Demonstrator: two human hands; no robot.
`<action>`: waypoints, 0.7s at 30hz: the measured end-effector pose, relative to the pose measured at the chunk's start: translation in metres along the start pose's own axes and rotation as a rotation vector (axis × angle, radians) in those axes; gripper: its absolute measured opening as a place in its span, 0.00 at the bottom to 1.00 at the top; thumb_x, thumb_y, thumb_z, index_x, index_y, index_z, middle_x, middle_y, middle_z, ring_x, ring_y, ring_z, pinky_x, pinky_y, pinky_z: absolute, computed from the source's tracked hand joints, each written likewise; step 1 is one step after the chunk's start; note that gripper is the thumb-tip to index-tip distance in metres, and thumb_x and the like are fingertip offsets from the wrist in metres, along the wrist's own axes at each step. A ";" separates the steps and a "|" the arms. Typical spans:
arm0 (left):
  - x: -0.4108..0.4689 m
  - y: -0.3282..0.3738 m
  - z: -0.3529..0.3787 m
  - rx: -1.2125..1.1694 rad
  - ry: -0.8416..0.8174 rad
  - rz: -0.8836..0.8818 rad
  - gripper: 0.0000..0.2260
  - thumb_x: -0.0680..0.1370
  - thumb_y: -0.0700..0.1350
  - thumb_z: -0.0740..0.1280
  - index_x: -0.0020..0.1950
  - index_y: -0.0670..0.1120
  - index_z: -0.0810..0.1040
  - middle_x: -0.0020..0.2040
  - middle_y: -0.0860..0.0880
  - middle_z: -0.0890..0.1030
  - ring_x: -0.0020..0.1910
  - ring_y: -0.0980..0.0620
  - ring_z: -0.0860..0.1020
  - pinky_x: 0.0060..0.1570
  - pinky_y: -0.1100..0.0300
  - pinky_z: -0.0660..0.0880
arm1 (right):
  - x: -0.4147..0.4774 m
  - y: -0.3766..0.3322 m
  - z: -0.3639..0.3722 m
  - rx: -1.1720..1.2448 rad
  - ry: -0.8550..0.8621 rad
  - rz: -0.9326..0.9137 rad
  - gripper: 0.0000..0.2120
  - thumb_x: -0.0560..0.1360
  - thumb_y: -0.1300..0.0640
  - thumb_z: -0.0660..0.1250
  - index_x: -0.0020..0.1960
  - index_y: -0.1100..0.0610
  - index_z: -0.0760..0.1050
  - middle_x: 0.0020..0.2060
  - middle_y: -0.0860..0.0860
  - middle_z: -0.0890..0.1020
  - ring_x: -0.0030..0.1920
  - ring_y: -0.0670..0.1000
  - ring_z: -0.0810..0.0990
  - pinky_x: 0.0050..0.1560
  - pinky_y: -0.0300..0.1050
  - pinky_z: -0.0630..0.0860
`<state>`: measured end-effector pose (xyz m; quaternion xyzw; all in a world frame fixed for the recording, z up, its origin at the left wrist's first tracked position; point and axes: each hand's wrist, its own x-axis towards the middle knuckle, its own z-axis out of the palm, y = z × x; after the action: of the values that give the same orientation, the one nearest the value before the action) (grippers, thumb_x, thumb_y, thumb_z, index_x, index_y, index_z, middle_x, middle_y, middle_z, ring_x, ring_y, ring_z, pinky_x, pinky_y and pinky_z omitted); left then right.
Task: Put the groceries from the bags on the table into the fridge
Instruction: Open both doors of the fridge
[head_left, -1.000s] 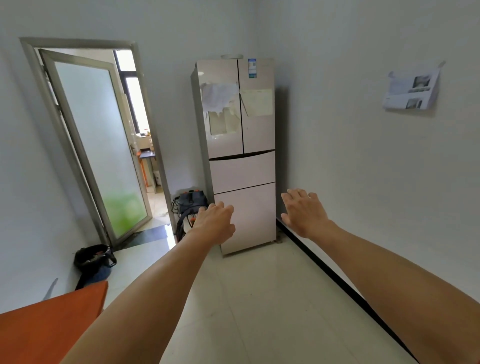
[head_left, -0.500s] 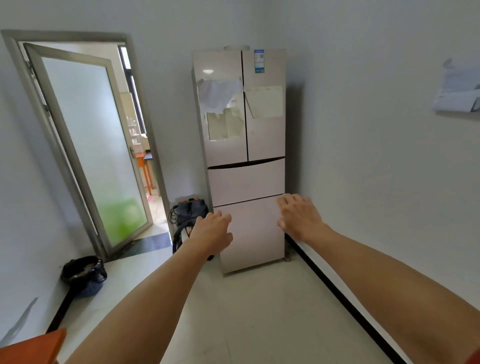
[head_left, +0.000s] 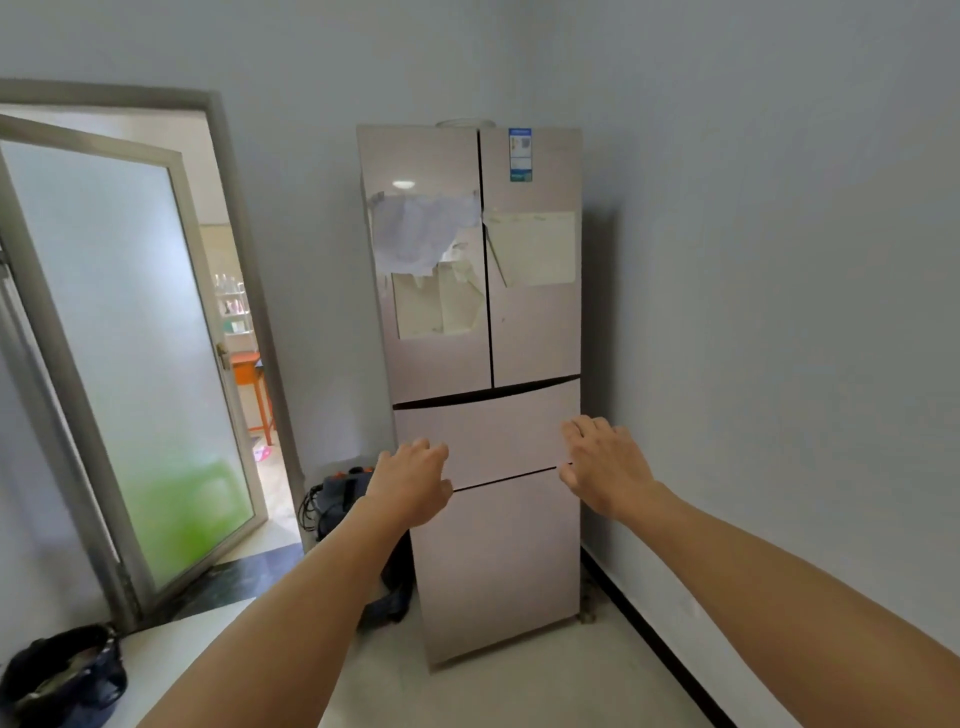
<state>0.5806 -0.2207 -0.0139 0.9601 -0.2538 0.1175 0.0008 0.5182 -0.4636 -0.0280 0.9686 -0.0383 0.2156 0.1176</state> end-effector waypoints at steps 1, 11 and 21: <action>0.022 -0.003 0.001 -0.008 0.008 0.003 0.18 0.80 0.51 0.60 0.68 0.47 0.68 0.65 0.45 0.72 0.62 0.44 0.73 0.62 0.48 0.69 | 0.017 0.006 0.006 0.009 0.002 0.009 0.18 0.78 0.49 0.57 0.65 0.57 0.67 0.60 0.54 0.74 0.57 0.55 0.73 0.54 0.49 0.70; 0.209 -0.013 0.066 0.026 -0.020 0.061 0.17 0.80 0.50 0.59 0.68 0.46 0.68 0.65 0.45 0.72 0.64 0.44 0.70 0.64 0.48 0.67 | 0.179 0.063 0.130 0.034 -0.070 0.019 0.17 0.79 0.49 0.56 0.63 0.57 0.68 0.59 0.54 0.74 0.56 0.55 0.73 0.53 0.50 0.70; 0.408 -0.021 0.114 0.031 0.049 0.011 0.17 0.80 0.49 0.58 0.68 0.48 0.68 0.62 0.47 0.72 0.61 0.45 0.70 0.62 0.49 0.67 | 0.374 0.119 0.236 0.121 -0.053 -0.023 0.19 0.79 0.49 0.58 0.67 0.56 0.67 0.60 0.54 0.75 0.58 0.56 0.73 0.54 0.50 0.70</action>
<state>0.9603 -0.4083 -0.0318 0.9555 -0.2570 0.1447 -0.0085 0.9377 -0.6457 -0.0508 0.9797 -0.0172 0.1905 0.0605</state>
